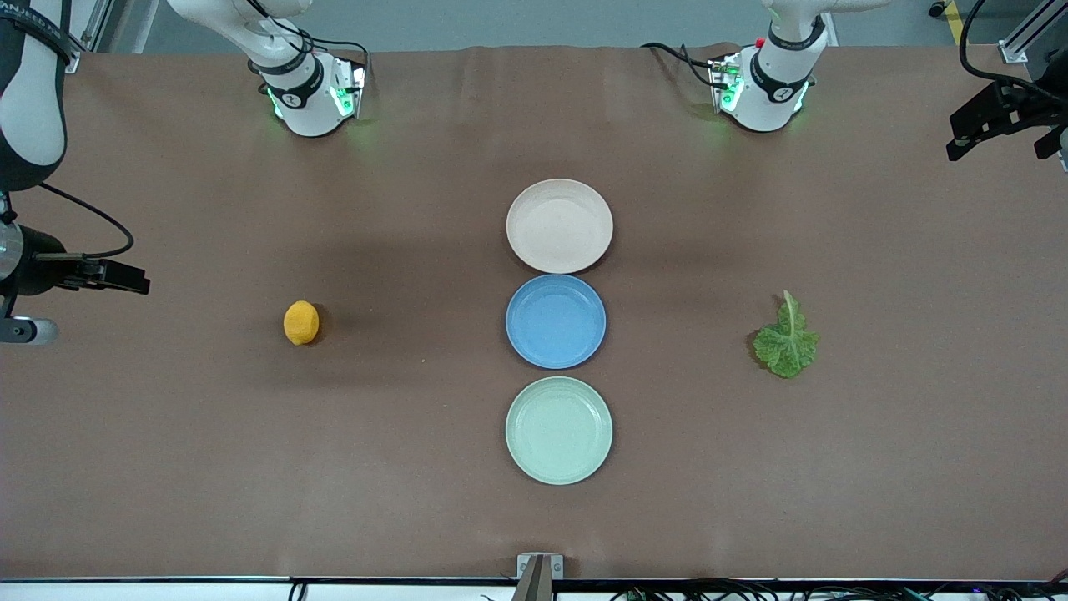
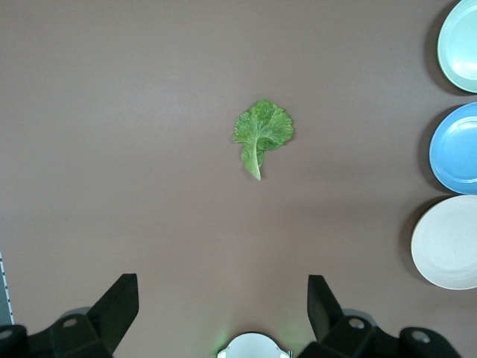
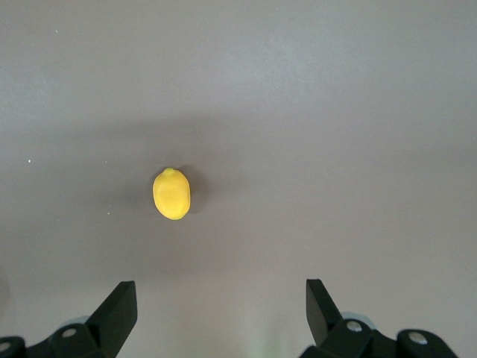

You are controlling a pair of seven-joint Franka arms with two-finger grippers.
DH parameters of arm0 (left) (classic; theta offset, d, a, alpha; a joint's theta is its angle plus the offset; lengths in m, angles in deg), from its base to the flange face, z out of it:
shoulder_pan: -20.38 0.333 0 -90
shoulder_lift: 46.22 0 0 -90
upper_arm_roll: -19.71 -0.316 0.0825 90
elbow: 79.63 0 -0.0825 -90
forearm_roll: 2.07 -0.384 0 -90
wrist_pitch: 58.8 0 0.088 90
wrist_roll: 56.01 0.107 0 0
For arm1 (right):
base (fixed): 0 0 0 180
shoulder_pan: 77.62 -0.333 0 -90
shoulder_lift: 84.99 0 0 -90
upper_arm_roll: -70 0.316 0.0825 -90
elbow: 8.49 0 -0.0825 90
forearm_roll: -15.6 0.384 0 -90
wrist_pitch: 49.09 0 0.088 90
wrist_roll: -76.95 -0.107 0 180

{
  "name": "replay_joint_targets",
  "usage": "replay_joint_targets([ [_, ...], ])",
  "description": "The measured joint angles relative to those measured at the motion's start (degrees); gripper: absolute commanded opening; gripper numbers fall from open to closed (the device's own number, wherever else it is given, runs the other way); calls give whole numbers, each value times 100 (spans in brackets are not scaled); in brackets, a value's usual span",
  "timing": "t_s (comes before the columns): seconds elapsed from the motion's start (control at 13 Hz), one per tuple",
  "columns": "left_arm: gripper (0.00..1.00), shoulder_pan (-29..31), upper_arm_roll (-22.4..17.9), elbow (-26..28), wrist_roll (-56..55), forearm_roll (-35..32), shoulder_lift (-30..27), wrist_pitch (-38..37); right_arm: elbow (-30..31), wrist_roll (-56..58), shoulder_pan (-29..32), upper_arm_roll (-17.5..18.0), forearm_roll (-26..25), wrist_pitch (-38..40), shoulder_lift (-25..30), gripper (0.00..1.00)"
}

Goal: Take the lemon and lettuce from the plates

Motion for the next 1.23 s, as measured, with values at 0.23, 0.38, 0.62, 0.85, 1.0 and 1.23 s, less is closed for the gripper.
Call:
replay_joint_targets([
  [0.23, 100, 0, 6, -1, 0, 0, -2, 0, -168, 1048, 271, -1, 5, 86, 0, 100],
  [0.38, 100, 0, 6, -1, 0, 0, -2, 0, -186, 1254, 300, 11, 27, 128, 0, 100],
  [0.62, 100, 0, 6, -1, 0, 0, -7, 0, -194, 1264, 295, 50, 57, 264, 3, 100],
  [0.85, 100, 1, 4, 1, 0, 0, -8, 0, -262, 547, 297, 51, 110, 441, 86, 100],
  [1.0, 100, 6, -3, 8, 1, 0, -8, 0, -285, 231, 294, 64, 119, 500, 142, 100],
  [1.23, 100, 5, -2, 11, 5, 0, -7, 0, -299, 111, 295, 72, 119, 527, 158, 100],
])
